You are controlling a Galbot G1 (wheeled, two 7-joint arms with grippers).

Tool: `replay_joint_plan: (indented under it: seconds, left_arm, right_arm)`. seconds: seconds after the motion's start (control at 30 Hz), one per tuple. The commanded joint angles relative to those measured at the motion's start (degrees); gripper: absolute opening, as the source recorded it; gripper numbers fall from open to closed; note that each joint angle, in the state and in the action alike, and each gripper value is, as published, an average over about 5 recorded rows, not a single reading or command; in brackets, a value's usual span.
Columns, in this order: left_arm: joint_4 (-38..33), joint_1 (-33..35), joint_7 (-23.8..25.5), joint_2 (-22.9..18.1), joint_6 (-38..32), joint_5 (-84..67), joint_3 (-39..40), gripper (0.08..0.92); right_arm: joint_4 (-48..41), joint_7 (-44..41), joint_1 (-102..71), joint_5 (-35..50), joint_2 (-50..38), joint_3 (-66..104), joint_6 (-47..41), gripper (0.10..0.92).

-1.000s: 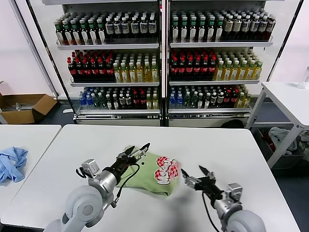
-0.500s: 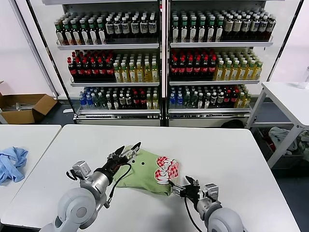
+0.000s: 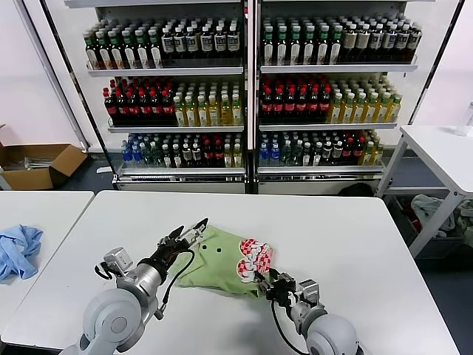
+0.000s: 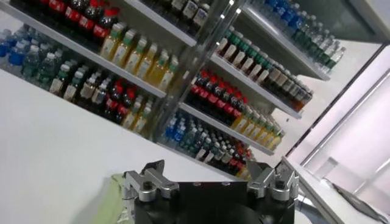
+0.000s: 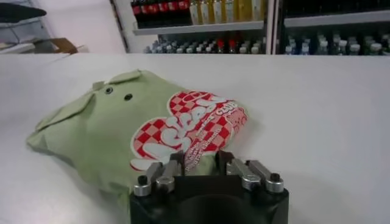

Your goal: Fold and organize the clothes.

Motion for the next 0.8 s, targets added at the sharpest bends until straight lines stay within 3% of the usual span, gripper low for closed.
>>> replay_joint_plan:
  seconds: [0.03, 0.27, 0.4, 0.57, 0.8]
  left_arm:
    - [0.12, 0.43, -0.50, 0.14, 0.27, -0.12, -0.89, 0.823]
    - [1.00, -0.47, -1.33, -0.64, 0.75, -2.35, -1.13, 0.823]
    - [1.22, -0.90, -1.50, -0.93, 0.77, -2.37, -0.78, 0.823]
    - [0.94, -0.20, -1.42, -0.79, 0.77, -2.13, -1.20, 0.823]
    - [-0.49, 0.51, -1.30, -0.73, 0.76, -1.34, -1.30, 0.823]
  right_arm:
    - [-1.00, -10.02, 1.32, -11.90, -2.81, 5.03, 3.08, 0.342]
    - [-2.93, -12.88, 3.46, -11.98, -6.58, 8.45, 3.47, 0.149]
    - [-4.62, -12.73, 4.20, -12.20, -7.27, 9.07, 3.49, 0.116]
    - [-2.35, -12.38, 0.26, -12.24, -6.30, 12.90, 4.26, 0.182]
    - [1.47, -8.17, -0.24, -10.76, -0.73, 13.20, 5.98, 0.381]
